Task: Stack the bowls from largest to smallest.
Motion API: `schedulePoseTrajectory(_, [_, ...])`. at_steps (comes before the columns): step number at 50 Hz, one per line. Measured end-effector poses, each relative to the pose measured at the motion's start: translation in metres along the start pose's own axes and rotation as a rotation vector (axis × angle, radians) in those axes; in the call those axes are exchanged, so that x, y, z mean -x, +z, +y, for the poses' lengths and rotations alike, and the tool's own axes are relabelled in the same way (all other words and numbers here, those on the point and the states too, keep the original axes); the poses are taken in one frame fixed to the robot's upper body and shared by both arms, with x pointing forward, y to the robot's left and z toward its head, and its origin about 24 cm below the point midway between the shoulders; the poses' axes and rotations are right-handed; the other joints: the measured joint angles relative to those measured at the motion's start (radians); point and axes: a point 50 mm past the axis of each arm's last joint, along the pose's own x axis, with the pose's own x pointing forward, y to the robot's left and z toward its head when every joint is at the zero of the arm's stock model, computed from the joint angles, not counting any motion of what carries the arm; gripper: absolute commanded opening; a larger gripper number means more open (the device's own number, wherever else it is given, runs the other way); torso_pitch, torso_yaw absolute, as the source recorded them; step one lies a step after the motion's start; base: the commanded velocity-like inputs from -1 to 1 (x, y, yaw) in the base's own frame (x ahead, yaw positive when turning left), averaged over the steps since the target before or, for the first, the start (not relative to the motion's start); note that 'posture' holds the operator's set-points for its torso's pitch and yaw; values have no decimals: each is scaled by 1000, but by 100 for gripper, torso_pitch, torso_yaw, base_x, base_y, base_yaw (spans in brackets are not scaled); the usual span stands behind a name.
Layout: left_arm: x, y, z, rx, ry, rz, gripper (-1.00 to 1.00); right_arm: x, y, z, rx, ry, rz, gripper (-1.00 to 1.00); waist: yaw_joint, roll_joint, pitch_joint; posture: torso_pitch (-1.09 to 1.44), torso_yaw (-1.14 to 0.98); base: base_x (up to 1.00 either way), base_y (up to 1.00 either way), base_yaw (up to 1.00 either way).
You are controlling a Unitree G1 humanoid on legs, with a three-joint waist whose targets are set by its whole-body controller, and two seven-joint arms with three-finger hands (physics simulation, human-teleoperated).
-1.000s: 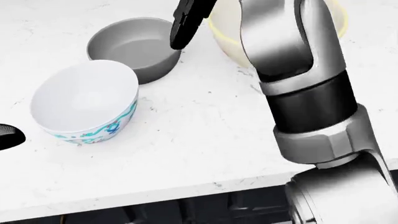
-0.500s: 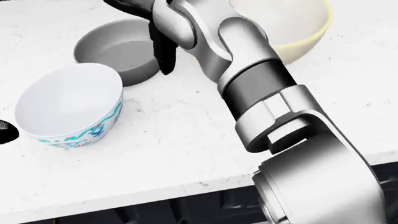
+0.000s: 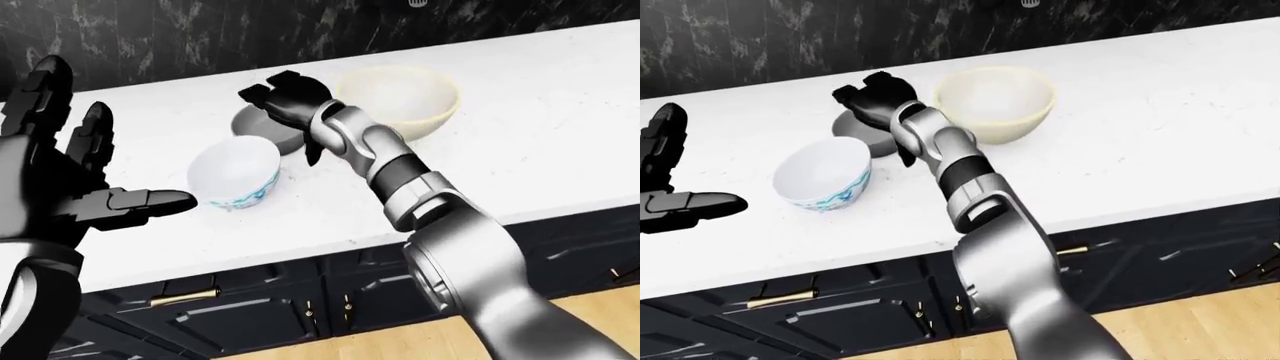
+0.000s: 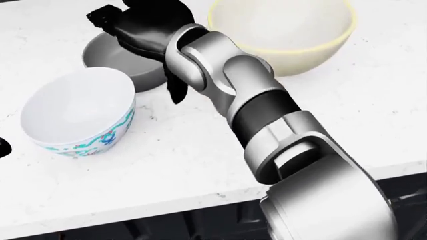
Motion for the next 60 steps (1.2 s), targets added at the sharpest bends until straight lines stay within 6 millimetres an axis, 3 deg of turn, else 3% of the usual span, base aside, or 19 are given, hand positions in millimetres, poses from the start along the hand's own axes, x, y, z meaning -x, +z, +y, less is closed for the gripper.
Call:
schedulePoseTrajectory(17, [5, -4, 12, 12, 21, 5, 100, 1, -3, 19, -28, 19, 54, 51, 1, 4, -5, 0, 0, 0, 0, 0])
schedulePoseTrajectory(26, [7, -9, 21, 16, 35, 11, 100, 0, 0, 23, -36, 14, 63, 41, 2, 4, -10, 0, 0, 0, 0, 0])
schedulePoseTrajectory(31, [6, -15, 20, 21, 29, 23, 100, 1, -2, 26, -41, 15, 73, 25, 4, 2, -12, 0, 0, 0, 0, 0])
schedulePoseTrajectory(39, [8, -12, 20, 15, 33, 9, 100, 1, -3, 26, -28, 34, 81, 22, 3, 1, -8, 0, 0, 0, 0, 0])
schedulePoseTrajectory(49, [8, -13, 21, 19, 36, 20, 100, 0, -7, 17, -37, -25, 142, -11, 6, 0, -6, 0, 0, 0, 0, 0])
schedulePoseTrajectory(60, [6, -15, 24, 14, 38, 20, 100, 0, -1, 29, -31, -44, 137, -17, 8, 1, -15, 0, 0, 0, 0, 0])
